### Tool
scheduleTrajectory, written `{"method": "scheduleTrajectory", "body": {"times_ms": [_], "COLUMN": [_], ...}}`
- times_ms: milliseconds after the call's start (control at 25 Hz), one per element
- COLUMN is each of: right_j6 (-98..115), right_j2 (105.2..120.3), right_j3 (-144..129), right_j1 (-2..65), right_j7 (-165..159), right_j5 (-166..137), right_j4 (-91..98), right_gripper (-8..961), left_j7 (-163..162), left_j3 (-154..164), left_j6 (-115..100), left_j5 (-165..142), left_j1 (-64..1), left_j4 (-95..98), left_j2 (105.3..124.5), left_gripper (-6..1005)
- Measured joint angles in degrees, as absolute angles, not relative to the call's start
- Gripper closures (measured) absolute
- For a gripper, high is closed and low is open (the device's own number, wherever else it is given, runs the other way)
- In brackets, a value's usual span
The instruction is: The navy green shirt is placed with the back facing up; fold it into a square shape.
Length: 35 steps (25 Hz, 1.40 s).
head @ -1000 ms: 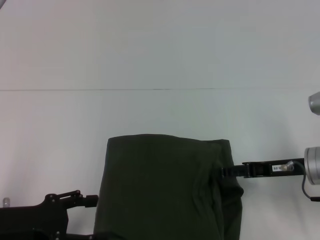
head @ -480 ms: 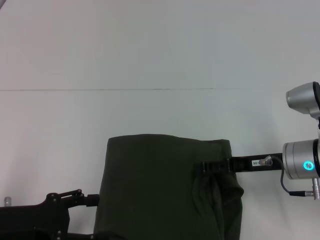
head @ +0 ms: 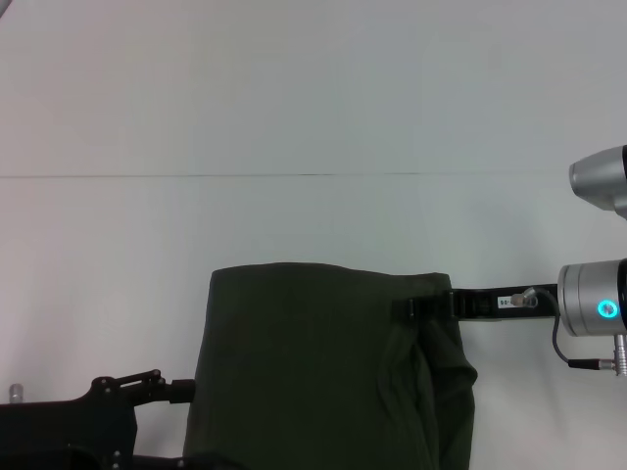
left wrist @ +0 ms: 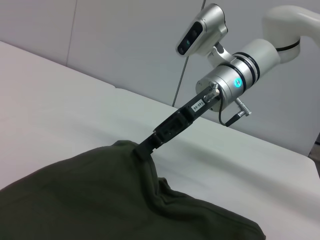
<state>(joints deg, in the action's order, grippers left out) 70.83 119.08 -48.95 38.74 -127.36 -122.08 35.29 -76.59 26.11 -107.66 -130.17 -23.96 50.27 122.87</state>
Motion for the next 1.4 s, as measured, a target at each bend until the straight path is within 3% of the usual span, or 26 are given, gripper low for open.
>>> {"method": "scheduleTrajectory", "body": {"times_ms": [80,200,640,1400], "right_j6": [70.8,70.4,69.2,64.2], "right_j2": [119.06,119.15,119.33,117.93], "right_j3": [-48.9,-49.0,-49.0,-49.2], "right_j1": [39.0,39.3,40.0,42.2], "right_j7": [-127.4,-127.5,-127.6,-128.9], "right_j5": [-122.1,-122.1,-122.0,-120.4], "right_j4": [35.0,34.9,34.9,35.4], "right_gripper": [249,500,916,915], "left_j7": [-76.6,-76.6,-76.8,-78.5], "left_j3": [26.2,26.2,26.1,26.1], "left_j6": [-107.7,-107.6,-106.8,-106.8], "left_j5": [-130.2,-130.2,-130.2,-130.4], "left_j1": [-24.0,-24.0,-24.0,-24.6], "left_j4": [50.3,50.3,50.2,50.3], "left_j2": [122.87,122.83,122.69,122.33], "left_gripper": [65,65,65,65]}}
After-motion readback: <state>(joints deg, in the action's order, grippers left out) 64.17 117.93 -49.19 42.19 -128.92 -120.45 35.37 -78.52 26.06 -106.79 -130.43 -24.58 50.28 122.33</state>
